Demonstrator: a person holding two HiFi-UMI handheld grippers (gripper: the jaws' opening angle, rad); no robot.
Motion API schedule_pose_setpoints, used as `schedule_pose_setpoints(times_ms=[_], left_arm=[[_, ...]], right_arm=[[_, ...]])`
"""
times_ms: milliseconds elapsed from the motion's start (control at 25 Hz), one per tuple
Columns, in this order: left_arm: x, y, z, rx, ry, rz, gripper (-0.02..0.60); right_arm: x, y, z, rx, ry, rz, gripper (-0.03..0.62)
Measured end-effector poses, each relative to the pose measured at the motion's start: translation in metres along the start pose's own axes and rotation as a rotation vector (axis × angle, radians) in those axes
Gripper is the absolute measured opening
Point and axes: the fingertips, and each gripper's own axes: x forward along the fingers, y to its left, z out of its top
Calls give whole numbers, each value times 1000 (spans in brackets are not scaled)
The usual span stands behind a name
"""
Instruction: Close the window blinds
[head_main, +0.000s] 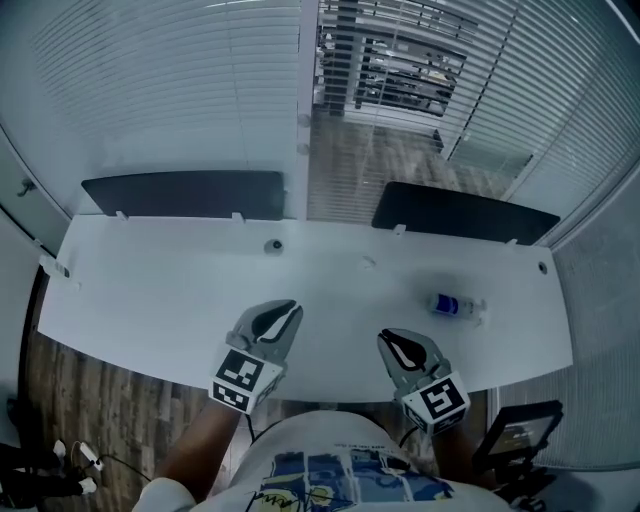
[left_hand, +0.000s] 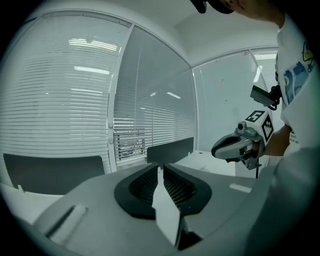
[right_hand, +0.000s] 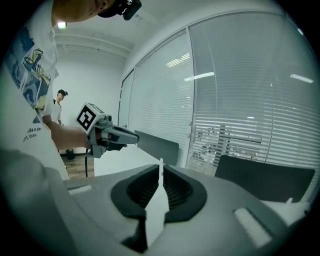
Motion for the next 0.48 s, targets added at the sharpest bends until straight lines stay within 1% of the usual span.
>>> schedule_pose_setpoints(times_ms=[120, 200, 320, 480], left_arm=[[20, 7, 8, 10, 12, 21, 43], [34, 11, 11, 13, 23, 35, 44], [55, 16, 6, 9, 52, 48, 44], [80, 27, 5, 21, 51, 81, 44]], right_arm=[[-3, -19, -3, 16, 8, 3, 14], [-3, -31, -3, 6, 11, 5, 14], [-2, -47, -10, 1, 10, 9, 14], [0, -66, -25, 15, 17, 21, 14]])
